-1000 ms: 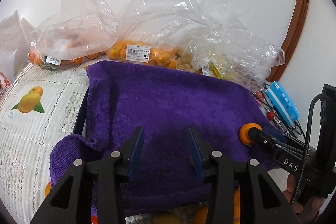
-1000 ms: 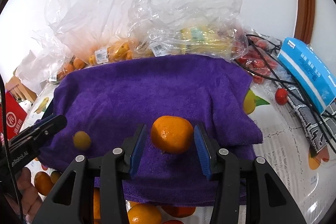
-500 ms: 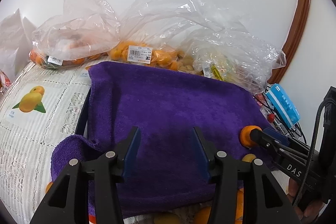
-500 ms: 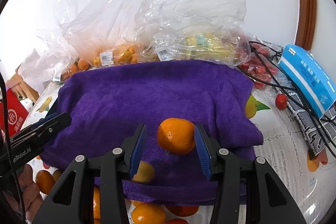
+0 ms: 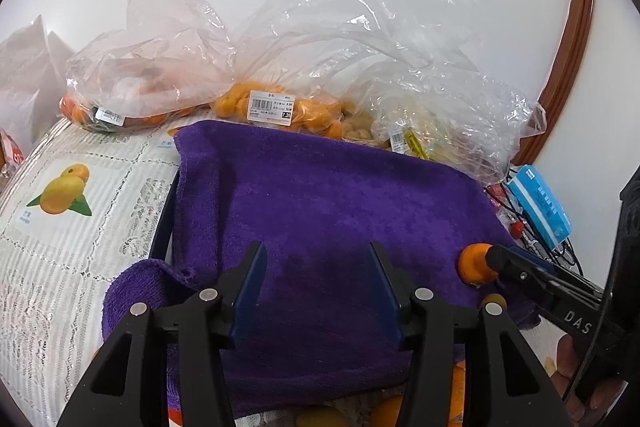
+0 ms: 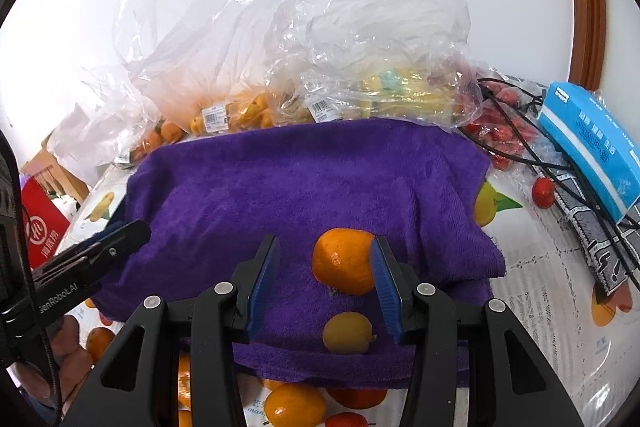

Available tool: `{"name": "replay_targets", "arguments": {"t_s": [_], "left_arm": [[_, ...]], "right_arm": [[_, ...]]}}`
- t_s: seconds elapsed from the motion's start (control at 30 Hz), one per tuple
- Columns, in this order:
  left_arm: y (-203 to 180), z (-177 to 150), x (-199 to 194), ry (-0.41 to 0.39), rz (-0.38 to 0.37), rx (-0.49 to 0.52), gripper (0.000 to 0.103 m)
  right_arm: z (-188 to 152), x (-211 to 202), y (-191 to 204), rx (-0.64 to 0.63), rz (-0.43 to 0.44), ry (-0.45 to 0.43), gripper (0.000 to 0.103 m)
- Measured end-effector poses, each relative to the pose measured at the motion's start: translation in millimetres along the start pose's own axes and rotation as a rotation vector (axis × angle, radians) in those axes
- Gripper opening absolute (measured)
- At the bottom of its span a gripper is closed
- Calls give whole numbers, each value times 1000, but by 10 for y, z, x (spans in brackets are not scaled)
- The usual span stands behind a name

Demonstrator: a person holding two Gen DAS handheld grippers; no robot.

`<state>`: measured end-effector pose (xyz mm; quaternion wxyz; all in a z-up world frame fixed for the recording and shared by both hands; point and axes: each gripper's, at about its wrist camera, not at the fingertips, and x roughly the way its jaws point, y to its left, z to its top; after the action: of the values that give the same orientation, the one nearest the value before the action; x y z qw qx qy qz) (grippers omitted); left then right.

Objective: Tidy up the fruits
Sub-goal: 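Open the right tool to release the mandarin onto the purple towel, then withdraw both open tools from the towel back toward the fruit row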

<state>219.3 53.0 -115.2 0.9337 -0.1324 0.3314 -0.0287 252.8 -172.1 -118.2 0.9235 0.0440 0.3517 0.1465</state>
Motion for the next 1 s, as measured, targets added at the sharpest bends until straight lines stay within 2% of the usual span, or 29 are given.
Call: {"name": "replay_targets", "arguments": {"t_s": [0.13, 0.43, 0.63, 0.8, 1.0], "left_arm": [[-3, -5, -5, 0, 0, 1, 49], [30, 15, -49, -13, 1, -21, 50], [12, 23, -136, -50, 14, -13, 50], [-16, 7, -181, -72, 36, 1, 50], [-23, 1, -263, -95, 43, 1, 50]], "right_arm": [[21, -81, 2, 0, 5, -26, 47], [42, -158, 56, -8, 21, -27, 47], [35, -312, 87, -10, 42, -63, 47], [-120, -357, 63, 13, 60, -52, 47], [-411, -454, -28, 16, 10, -33, 47]]}}
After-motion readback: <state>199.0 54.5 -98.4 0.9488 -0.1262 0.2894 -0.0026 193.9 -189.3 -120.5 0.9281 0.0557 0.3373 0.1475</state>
